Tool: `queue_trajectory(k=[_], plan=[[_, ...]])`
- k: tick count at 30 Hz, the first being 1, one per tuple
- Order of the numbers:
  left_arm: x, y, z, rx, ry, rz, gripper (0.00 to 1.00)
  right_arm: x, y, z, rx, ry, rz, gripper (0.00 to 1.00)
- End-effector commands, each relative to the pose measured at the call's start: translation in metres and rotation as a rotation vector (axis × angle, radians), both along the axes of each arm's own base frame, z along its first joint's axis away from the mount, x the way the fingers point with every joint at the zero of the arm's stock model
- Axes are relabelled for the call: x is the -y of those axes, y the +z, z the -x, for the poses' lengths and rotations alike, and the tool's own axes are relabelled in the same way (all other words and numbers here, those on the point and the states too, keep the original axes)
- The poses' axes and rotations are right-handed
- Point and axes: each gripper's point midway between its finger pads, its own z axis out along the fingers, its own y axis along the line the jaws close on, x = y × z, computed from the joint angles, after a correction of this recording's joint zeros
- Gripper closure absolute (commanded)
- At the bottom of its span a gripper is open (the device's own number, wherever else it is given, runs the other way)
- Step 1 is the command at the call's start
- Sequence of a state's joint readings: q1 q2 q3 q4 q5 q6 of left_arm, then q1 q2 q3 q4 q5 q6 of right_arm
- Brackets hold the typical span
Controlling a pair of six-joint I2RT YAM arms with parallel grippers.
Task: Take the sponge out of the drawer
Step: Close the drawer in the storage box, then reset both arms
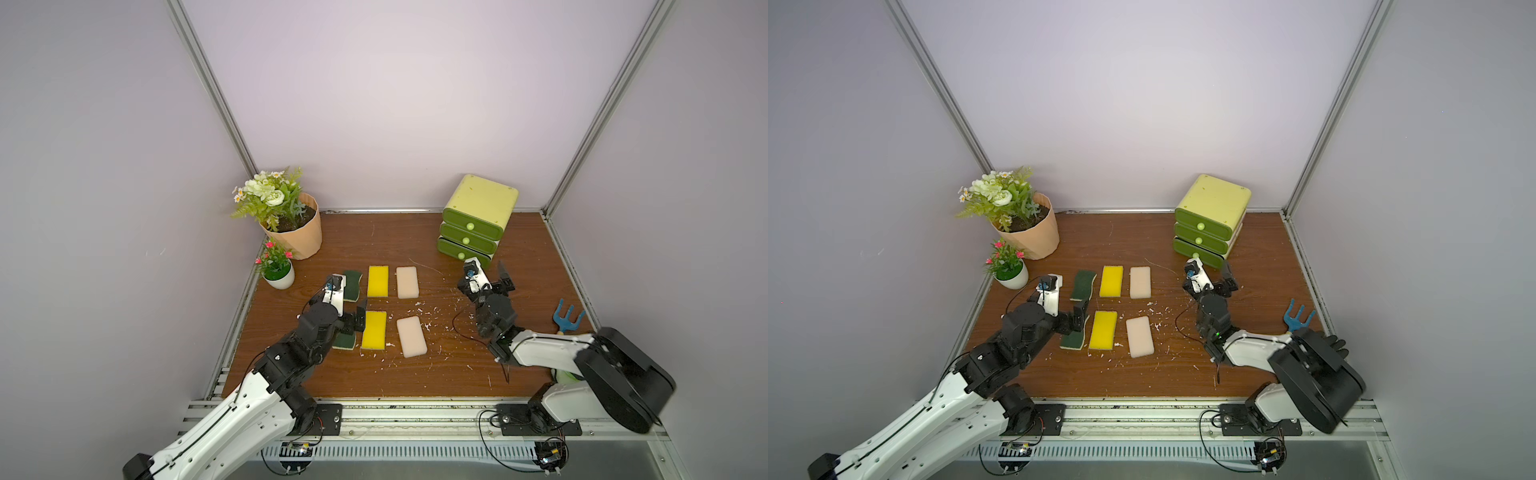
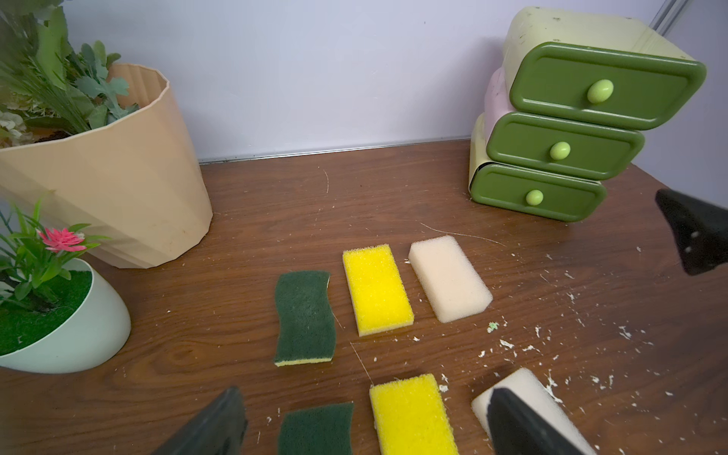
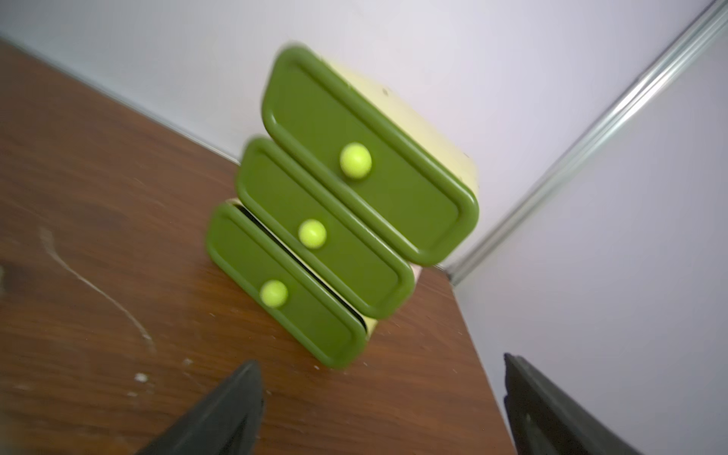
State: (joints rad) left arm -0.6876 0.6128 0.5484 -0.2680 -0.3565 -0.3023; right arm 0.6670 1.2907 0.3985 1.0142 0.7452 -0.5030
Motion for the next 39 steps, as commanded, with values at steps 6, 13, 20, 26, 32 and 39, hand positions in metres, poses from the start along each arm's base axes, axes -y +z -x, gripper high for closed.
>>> queue_trajectory(k=[6, 13, 20, 26, 32, 39], plan=[[-0.010, 0.009, -0.004, 0.046, 0.062, 0.026, 0.02, -0.042, -0.007, 0.030, -0.245, 0.329, -0.366, 0.01], [-0.018, 0.009, -0.006, 0.077, 0.149, 0.186, 0.02, -0.015, -0.001, 0.027, -0.192, 0.214, -0.383, 0.01], [-0.028, 0.014, -0.010, 0.190, 0.237, 0.376, 0.02, -0.005, 0.002, 0.027, -0.184, 0.218, -0.416, 0.01], [-0.031, 0.015, -0.016, 0.207, 0.270, 0.328, 0.02, -0.004, 0.003, 0.026, -0.185, 0.239, -0.454, 0.01], [-0.037, 0.012, -0.019, 0.233, 0.303, 0.293, 0.02, 0.002, -0.002, 0.021, -0.205, 0.213, -0.467, 0.01], [-0.045, 0.005, -0.026, 0.270, 0.366, 0.223, 0.02, 0.008, -0.007, 0.019, -0.230, 0.219, -0.489, 0.01]])
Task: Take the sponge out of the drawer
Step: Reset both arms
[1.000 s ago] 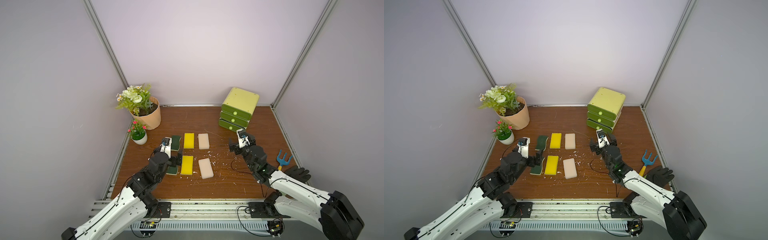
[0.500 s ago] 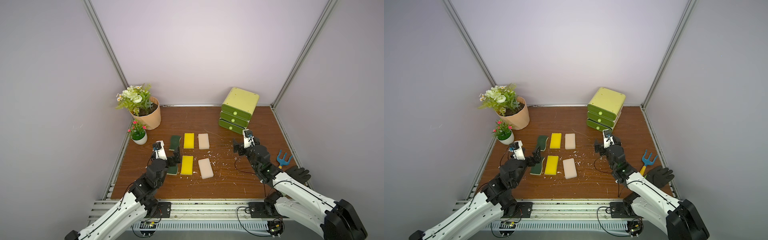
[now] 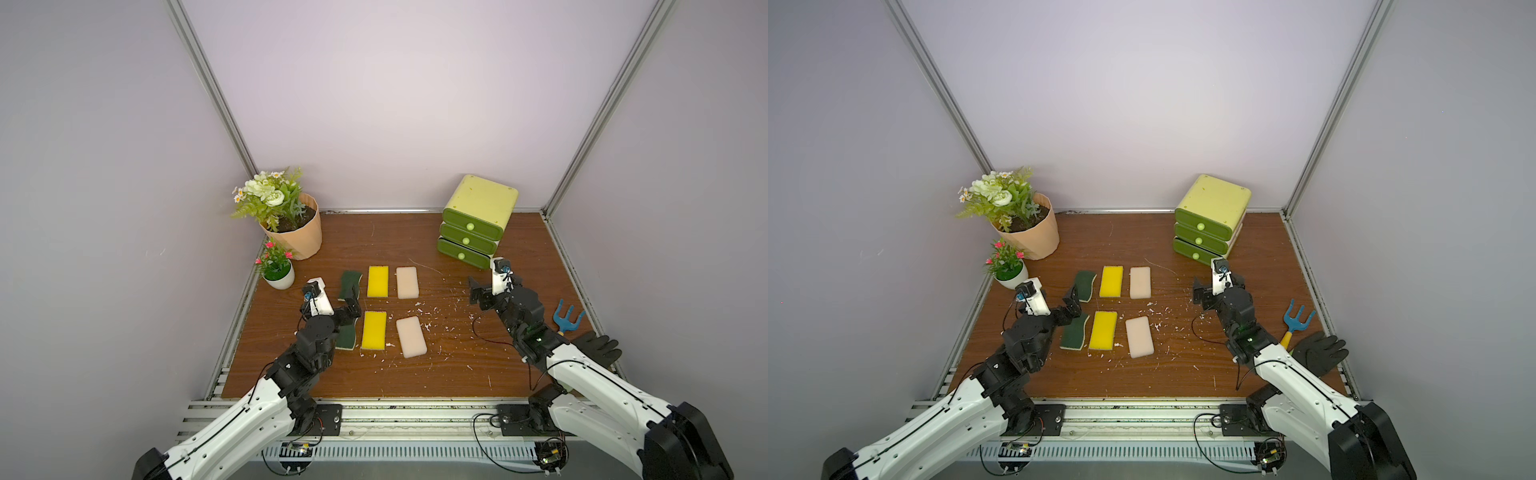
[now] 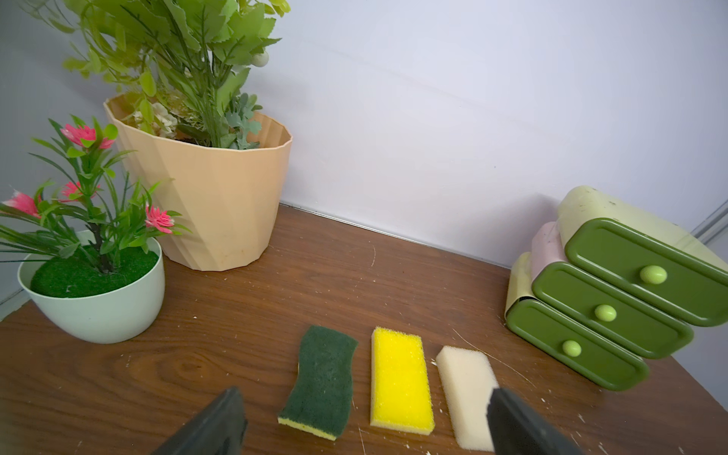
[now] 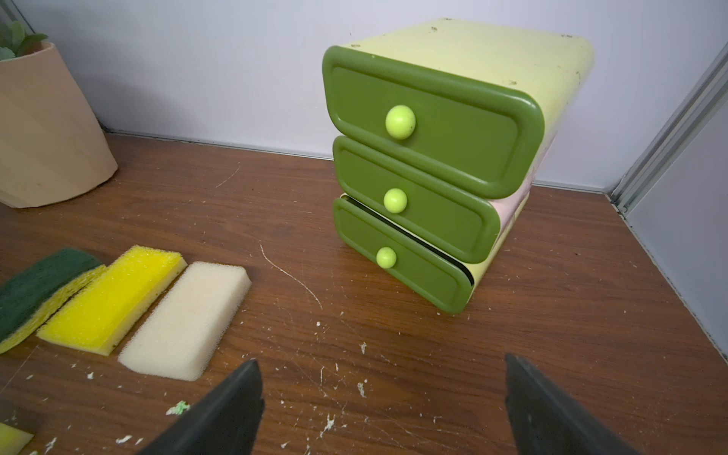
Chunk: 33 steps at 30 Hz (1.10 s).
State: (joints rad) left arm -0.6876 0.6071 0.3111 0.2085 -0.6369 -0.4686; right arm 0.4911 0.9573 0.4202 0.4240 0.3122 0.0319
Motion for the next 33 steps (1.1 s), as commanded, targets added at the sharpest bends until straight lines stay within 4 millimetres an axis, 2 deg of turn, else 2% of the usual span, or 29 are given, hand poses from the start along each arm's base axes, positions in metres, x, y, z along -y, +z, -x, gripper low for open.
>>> queue_trajectory(k=[1, 6, 10, 14, 19, 27, 33], plan=[[-0.011, 0.005, -0.005, 0.043, 0.074, -0.041, 0.02, 0.000, 0.006, -0.002, 0.006, 0.015, -0.047, 0.01], [-0.012, 0.002, -0.011, 0.080, 0.100, -0.108, 0.02, 0.012, -0.002, -0.008, -0.015, -0.031, -0.051, 0.01], [-0.019, -0.001, -0.015, 0.103, 0.165, -0.175, 0.02, 0.021, -0.009, -0.014, -0.024, -0.071, -0.052, 0.01], [-0.032, -0.004, -0.022, 0.110, 0.231, -0.229, 0.02, 0.029, -0.014, -0.022, -0.035, -0.099, -0.044, 0.01], [-0.056, -0.013, -0.038, 0.105, 0.251, -0.212, 0.02, 0.048, -0.020, -0.034, -0.031, -0.151, -0.045, 0.01], [-0.098, -0.026, -0.041, 0.110, 0.335, -0.266, 0.02, 0.081, -0.047, -0.060, -0.056, -0.241, -0.024, 0.01], [-0.107, -0.042, -0.049, 0.072, 0.327, -0.298, 0.02, 0.093, -0.071, -0.075, -0.108, -0.270, 0.057, 0.01]])
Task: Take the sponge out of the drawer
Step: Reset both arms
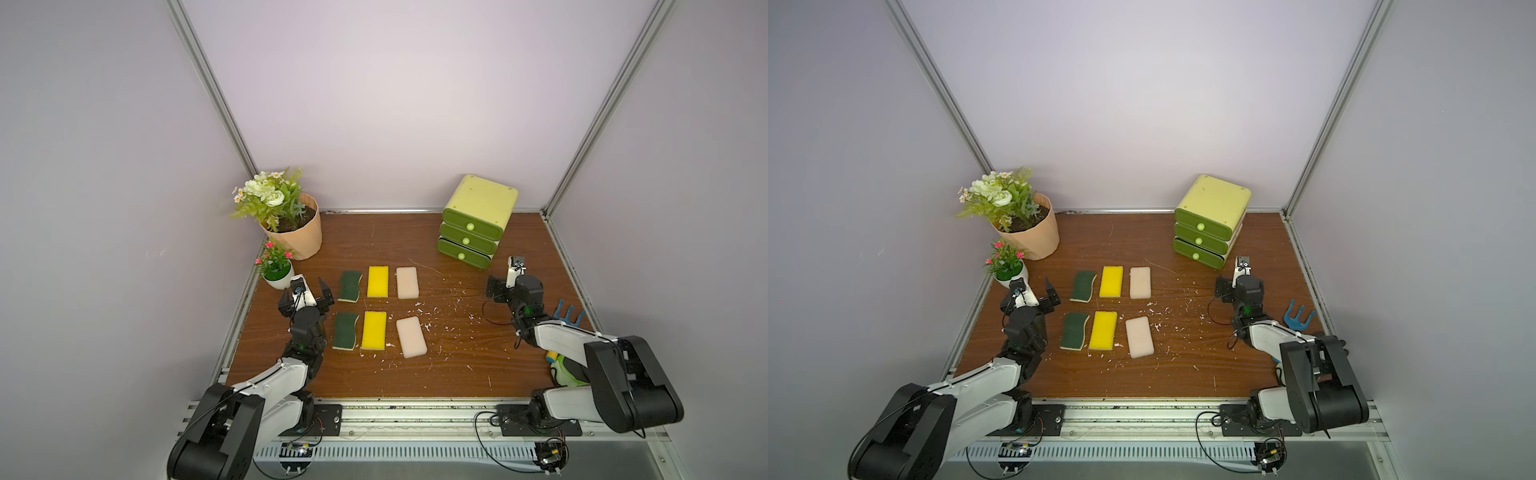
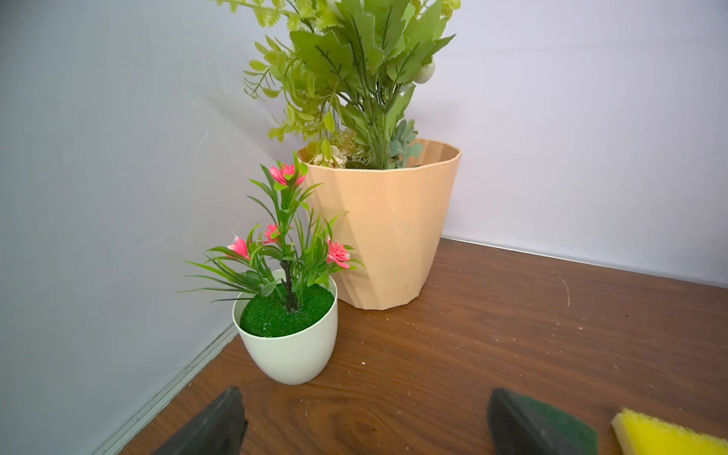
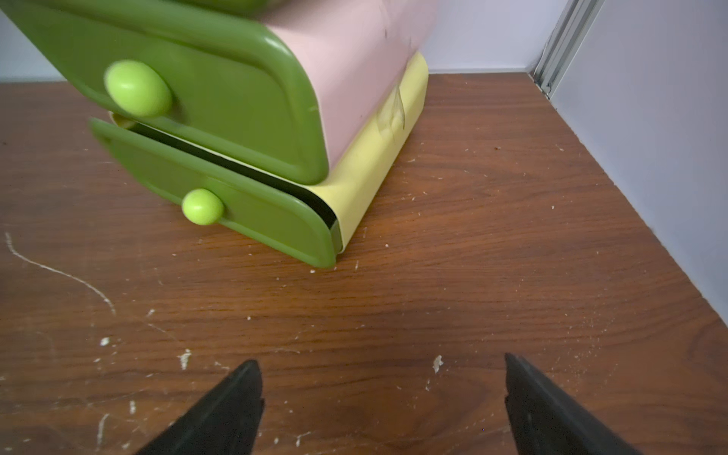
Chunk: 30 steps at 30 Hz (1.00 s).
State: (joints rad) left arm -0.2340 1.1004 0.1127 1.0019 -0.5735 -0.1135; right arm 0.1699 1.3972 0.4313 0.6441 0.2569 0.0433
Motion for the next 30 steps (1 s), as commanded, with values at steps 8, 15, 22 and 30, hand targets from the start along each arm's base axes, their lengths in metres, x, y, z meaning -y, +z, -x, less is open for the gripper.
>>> queue_trajectory(k=[8, 15, 22, 30], plan=[[0.000, 0.001, -0.011, 0.027, -0.029, -0.046, 0.02, 0.001, 0.029, -0.003, 0.218, 0.057, 0.068, 0.01], [0.003, -0.006, -0.016, 0.018, -0.051, -0.059, 0.02, 0.007, 0.021, -0.001, 0.229, 0.062, 0.030, 0.01], [0.010, -0.007, -0.023, 0.003, -0.094, -0.094, 0.02, 0.011, 0.018, 0.009, 0.275, 0.085, -0.009, 0.01], [0.013, -0.005, -0.024, 0.031, -0.124, -0.134, 0.02, 0.010, 0.017, 0.007, 0.265, 0.089, -0.011, 0.01]])
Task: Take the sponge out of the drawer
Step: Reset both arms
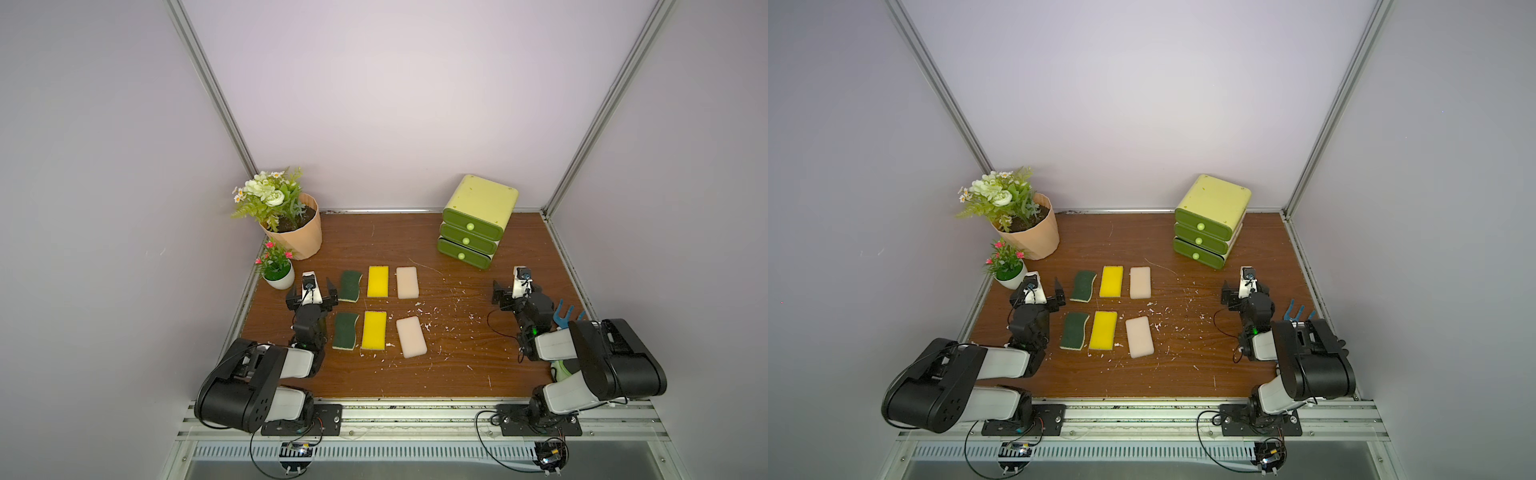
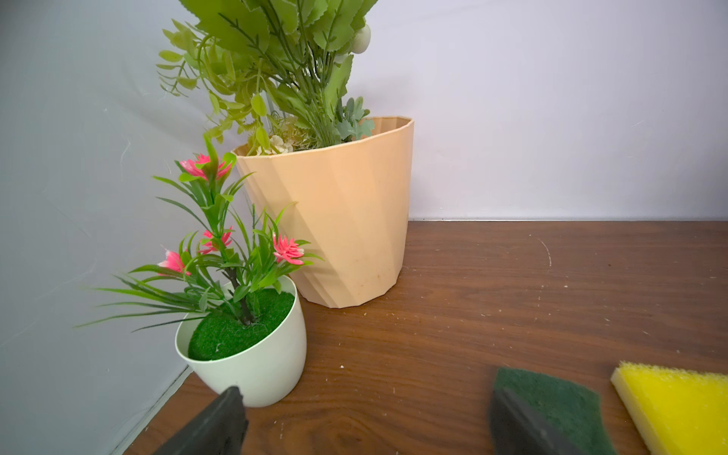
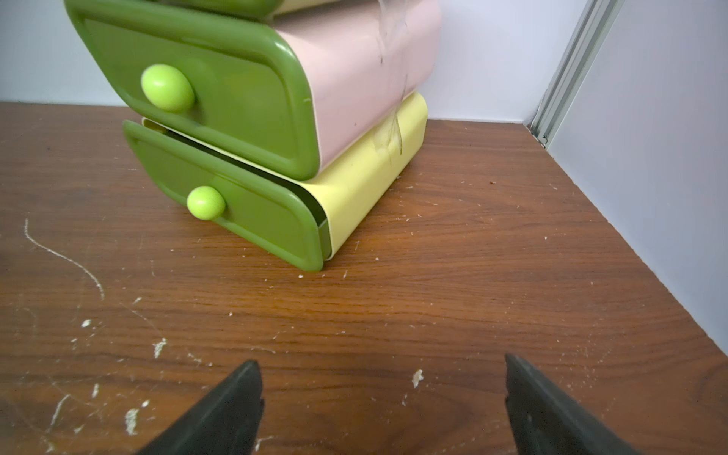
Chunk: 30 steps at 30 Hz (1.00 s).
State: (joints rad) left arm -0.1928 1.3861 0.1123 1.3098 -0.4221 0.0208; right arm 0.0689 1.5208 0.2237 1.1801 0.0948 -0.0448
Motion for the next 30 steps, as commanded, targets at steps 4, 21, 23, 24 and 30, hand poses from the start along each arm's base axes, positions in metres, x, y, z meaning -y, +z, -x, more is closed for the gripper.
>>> queue_trajectory(k=[4, 21, 23, 24, 30], plan=[[-0.005, 0.006, -0.007, 0.047, -0.017, -0.003, 0.02, -0.002, 0.019, -0.006, 0.071, 0.011, -0.019, 0.01], [-0.009, -0.012, -0.020, 0.004, -0.046, 0.027, 0.02, -0.001, 0.019, -0.006, 0.071, 0.009, -0.019, 0.01], [-0.009, -0.012, -0.021, 0.003, -0.044, 0.026, 0.02, -0.002, 0.019, -0.006, 0.072, 0.009, -0.019, 0.01], [-0.009, -0.012, -0.021, 0.002, -0.044, 0.027, 0.02, -0.001, 0.020, -0.006, 0.073, 0.009, -0.019, 0.01], [-0.009, -0.013, -0.021, 0.000, -0.041, 0.026, 0.02, -0.002, 0.019, -0.007, 0.072, 0.010, -0.019, 0.01]])
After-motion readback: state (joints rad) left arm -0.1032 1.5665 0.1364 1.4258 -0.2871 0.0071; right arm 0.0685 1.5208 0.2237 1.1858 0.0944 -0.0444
